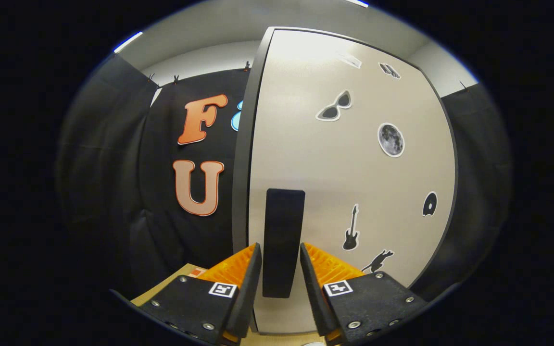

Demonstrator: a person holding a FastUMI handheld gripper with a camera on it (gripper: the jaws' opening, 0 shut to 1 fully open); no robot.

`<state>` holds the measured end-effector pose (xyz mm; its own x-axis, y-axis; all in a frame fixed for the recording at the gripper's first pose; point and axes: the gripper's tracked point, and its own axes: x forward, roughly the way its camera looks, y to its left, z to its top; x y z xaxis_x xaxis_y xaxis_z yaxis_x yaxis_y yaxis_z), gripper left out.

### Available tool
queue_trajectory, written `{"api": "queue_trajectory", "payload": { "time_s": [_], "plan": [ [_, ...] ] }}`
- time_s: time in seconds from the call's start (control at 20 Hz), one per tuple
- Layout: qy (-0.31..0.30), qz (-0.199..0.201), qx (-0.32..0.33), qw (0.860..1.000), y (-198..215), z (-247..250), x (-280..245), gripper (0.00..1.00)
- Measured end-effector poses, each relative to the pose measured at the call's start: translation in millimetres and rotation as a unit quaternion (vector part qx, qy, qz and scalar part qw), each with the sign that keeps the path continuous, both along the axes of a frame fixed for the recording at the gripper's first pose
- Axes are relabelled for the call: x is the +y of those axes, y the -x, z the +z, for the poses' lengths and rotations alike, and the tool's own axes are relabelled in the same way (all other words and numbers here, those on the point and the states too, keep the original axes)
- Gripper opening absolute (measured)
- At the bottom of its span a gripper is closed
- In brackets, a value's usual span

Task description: Open the shoe cabinet door, grab the shoes and put them into the shoe cabinet, then close the shoe cabinet door.

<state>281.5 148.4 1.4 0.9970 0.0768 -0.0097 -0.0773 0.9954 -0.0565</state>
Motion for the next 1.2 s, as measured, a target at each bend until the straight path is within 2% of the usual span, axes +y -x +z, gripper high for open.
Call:
{"api": "queue_trajectory", "payload": {
  "time_s": [0.1, 0.3, 0.6, 1.2],
  "plan": [
    [0.000, -0.001, 0.000, 1.000, 1.0, -0.2, 0.1, 0.40],
    [-0.019, 0.013, 0.007, 1.000, 3.0, -0.1, -0.9, 0.35],
    [-0.024, 0.024, 0.003, 0.999, 19.0, 0.0, -4.5, 0.32],
    [-0.030, 0.038, 0.001, 0.999, 80.2, 1.1, -35.9, 0.29]
  ]
}}
